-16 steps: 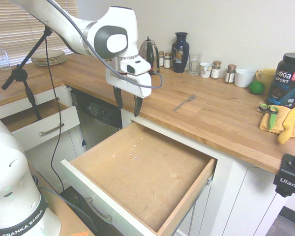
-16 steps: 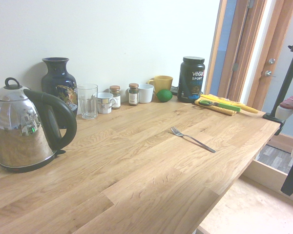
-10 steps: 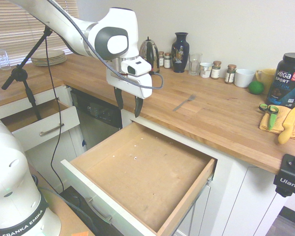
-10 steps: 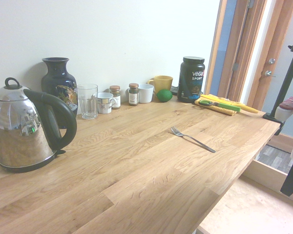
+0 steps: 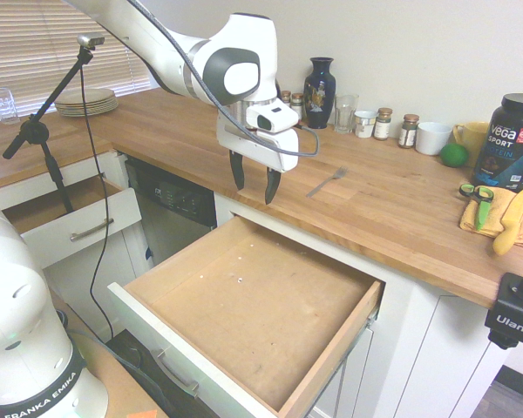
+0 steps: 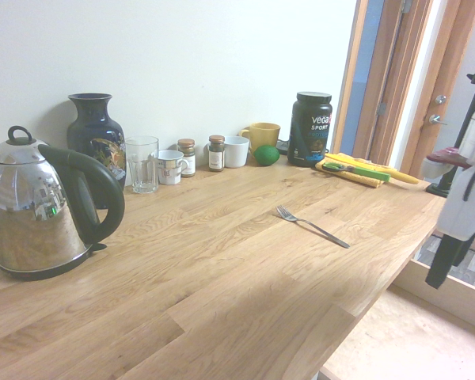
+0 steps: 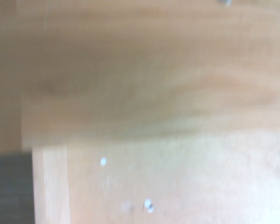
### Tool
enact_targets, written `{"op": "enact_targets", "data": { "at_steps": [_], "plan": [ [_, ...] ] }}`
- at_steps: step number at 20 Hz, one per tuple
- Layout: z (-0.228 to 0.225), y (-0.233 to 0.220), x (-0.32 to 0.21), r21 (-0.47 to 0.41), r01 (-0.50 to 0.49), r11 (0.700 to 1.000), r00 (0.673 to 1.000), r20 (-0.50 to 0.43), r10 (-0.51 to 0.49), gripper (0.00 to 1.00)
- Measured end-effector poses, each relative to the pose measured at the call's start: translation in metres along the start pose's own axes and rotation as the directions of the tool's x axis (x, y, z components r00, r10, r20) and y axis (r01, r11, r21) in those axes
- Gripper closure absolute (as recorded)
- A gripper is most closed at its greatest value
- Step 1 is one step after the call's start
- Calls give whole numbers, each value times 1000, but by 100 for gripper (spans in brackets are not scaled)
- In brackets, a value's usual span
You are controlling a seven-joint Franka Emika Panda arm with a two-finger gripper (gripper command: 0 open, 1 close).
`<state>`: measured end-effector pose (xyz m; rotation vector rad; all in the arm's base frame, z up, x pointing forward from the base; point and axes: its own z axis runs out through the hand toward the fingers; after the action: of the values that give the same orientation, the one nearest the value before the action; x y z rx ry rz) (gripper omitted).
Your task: Put fork in the drawer
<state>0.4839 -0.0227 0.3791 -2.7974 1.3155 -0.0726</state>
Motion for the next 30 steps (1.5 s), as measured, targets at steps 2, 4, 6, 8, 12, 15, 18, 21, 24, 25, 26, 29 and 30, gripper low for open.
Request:
{"op": "enact_targets", "data": {
  "at_steps": [2,4,6,8,12,15,18,21,24,25,26,29,30],
  "plan": [
    [-1,-8,12,1,0,1000,1000,-4,0,0],
    [-4,-15,25,1,-6,1000,1000,-4,6,0],
    [-6,-22,39,0,-12,1000,1000,-3,12,0],
    [-6,-29,54,-2,-16,1000,1000,-3,16,0],
    [-7,-47,81,-7,-24,1000,1000,-2,24,0],
    [-5,-62,98,-16,-26,1000,1000,3,26,0],
    [-3,-76,113,-24,-25,999,1000,8,25,0],
    [-2,-92,126,-27,-22,999,1000,9,22,0],
    [3,-106,137,-34,-22,999,1000,14,23,0],
    [5,-110,142,-37,-23,999,1000,16,24,0],
    [8,-113,146,-41,-25,999,1000,17,26,0],
    [14,-121,159,-44,-30,999,999,15,31,0],
    [15,-124,163,-45,-31,998,999,14,32,0]
  ]
}}
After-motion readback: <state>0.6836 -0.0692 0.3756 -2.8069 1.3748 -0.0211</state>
